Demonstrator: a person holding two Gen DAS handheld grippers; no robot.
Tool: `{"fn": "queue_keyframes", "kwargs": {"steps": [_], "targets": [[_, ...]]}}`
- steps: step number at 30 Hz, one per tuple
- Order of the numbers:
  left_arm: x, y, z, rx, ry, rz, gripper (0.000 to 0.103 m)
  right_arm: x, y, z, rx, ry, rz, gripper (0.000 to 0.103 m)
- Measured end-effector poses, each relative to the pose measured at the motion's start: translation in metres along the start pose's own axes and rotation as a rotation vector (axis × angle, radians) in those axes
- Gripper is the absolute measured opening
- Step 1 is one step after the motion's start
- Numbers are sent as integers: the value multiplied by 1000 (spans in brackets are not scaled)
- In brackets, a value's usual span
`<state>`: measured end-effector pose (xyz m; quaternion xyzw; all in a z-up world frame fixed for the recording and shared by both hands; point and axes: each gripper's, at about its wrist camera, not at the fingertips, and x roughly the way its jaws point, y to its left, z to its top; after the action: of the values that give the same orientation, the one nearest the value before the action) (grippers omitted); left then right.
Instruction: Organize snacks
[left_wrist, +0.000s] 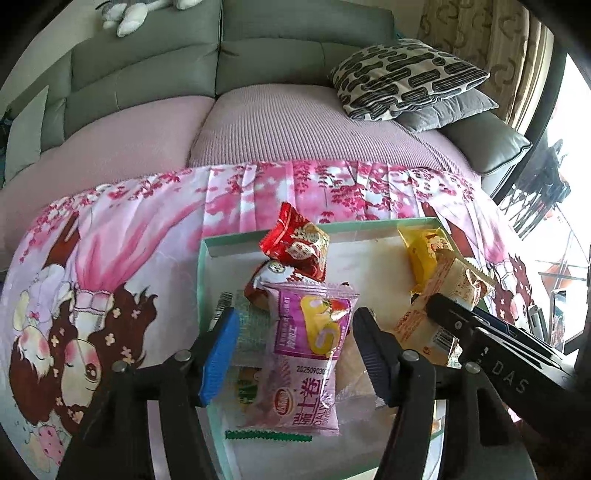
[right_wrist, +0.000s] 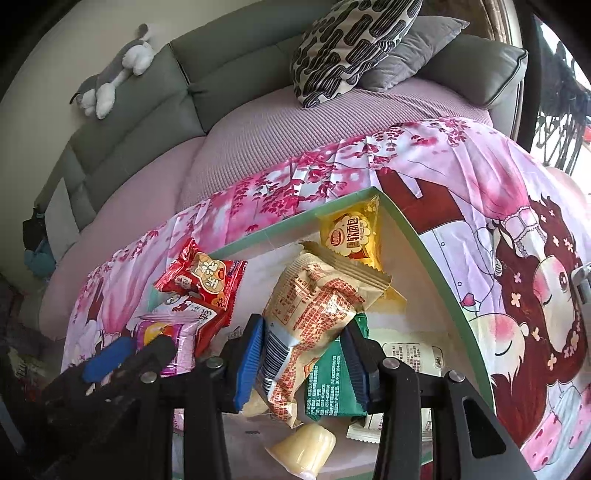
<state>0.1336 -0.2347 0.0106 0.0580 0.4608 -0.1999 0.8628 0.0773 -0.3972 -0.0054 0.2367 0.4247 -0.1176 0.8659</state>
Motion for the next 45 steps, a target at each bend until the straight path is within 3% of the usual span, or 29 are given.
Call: {"fn": "queue_keyframes", "kwargs": {"steps": [3,6,9,16,24,38,45], "targets": [[-6,6,1,-20,-13,27,70,-3,1,0,-5,-3,1,64],[-8,15,2,-49,-14,68,71,-5,3,1,-15,-7,-4,70],[-8,25,0,-76,-11,129,86,-5,5,1,-26,-5,-9,80],[-4,50,-4,-145,-13,236,93,-3,9,0,-53,-1,-23,89],[3,55,-6,-141,-33,265,101,-1,12,-1,-75,-6,-33,100],[4,58,-5,-162,-18,265,101,0,16,-3,-125,-27,-53,103],[-14,49,-8,-135,-46,461,101,-9,23,-8,-150,-43,-63,103]]}}
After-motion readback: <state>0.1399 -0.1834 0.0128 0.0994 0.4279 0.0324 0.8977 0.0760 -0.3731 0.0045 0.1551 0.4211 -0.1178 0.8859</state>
